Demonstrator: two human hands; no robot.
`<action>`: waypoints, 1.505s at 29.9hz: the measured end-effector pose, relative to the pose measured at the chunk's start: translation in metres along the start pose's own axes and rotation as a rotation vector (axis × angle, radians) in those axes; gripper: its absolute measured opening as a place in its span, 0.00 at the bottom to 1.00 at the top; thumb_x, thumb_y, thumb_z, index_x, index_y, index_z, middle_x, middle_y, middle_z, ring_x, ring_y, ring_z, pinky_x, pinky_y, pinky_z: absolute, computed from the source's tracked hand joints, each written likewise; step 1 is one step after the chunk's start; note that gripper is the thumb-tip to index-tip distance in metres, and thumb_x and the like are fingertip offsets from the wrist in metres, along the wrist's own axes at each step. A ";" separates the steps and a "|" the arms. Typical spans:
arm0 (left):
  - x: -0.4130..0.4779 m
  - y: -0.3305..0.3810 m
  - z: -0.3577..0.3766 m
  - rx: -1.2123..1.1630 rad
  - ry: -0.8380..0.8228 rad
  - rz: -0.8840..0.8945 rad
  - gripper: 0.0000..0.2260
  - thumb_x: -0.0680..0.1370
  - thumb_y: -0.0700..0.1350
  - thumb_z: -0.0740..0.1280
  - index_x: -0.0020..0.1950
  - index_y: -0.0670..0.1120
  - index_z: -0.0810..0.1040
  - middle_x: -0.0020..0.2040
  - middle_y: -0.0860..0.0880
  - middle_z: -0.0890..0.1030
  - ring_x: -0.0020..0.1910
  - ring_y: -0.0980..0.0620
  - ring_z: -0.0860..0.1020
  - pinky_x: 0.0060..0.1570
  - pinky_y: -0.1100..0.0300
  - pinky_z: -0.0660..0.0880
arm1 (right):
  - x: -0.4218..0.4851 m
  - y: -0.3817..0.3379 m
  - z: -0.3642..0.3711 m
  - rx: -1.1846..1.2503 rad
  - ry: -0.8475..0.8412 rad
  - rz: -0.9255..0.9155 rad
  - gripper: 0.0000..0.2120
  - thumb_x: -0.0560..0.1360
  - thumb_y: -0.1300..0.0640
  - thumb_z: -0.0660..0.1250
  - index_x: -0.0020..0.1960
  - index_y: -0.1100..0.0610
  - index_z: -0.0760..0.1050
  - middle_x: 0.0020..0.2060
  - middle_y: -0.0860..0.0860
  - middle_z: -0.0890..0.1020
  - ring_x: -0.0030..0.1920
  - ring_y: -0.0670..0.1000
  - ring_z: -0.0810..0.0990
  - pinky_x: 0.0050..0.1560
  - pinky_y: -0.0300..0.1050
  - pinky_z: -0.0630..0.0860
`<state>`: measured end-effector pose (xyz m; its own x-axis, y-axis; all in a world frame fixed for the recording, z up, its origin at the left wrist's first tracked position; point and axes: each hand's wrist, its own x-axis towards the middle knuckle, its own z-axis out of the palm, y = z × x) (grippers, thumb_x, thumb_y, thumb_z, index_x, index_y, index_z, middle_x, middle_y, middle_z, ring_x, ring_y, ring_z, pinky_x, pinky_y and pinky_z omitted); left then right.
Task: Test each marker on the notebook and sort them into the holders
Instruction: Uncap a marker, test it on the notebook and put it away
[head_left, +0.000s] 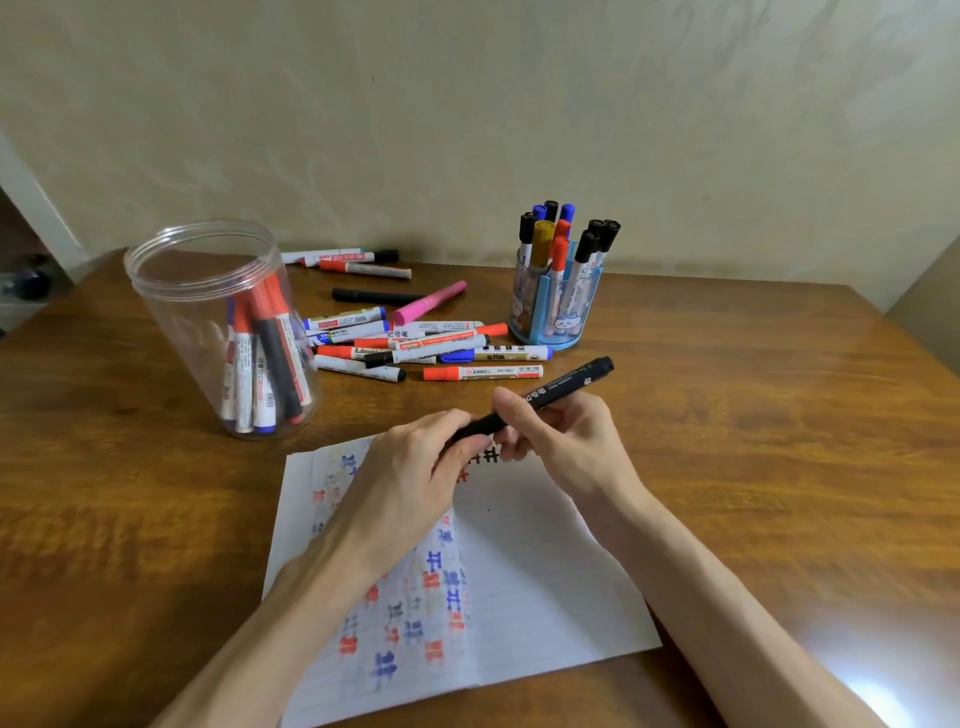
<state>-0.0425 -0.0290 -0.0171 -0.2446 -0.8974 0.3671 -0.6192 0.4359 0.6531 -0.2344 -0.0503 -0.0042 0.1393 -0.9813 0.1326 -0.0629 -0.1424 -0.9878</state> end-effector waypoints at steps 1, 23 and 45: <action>0.000 0.000 -0.001 -0.028 -0.010 -0.009 0.12 0.83 0.54 0.60 0.59 0.53 0.81 0.43 0.56 0.83 0.43 0.56 0.81 0.37 0.59 0.76 | 0.000 0.000 -0.001 0.002 -0.008 -0.013 0.18 0.81 0.50 0.72 0.44 0.66 0.83 0.35 0.59 0.85 0.36 0.54 0.82 0.41 0.44 0.78; 0.003 -0.018 -0.022 -0.059 0.160 -0.137 0.13 0.83 0.55 0.62 0.58 0.50 0.81 0.42 0.60 0.82 0.46 0.63 0.81 0.39 0.71 0.75 | -0.008 -0.001 -0.002 -0.146 0.109 0.060 0.03 0.78 0.61 0.73 0.47 0.58 0.84 0.33 0.49 0.85 0.34 0.44 0.80 0.37 0.38 0.77; 0.000 -0.021 -0.020 0.036 0.089 -0.104 0.11 0.80 0.55 0.68 0.60 0.53 0.80 0.50 0.62 0.80 0.48 0.68 0.79 0.43 0.73 0.77 | -0.009 0.015 0.015 -0.378 0.076 -0.048 0.06 0.78 0.57 0.74 0.41 0.52 0.82 0.38 0.45 0.87 0.39 0.47 0.85 0.40 0.39 0.80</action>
<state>-0.0143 -0.0371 -0.0177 -0.1110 -0.9274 0.3571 -0.6649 0.3364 0.6669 -0.2221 -0.0420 -0.0218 0.0785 -0.9772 0.1974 -0.4199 -0.2120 -0.8824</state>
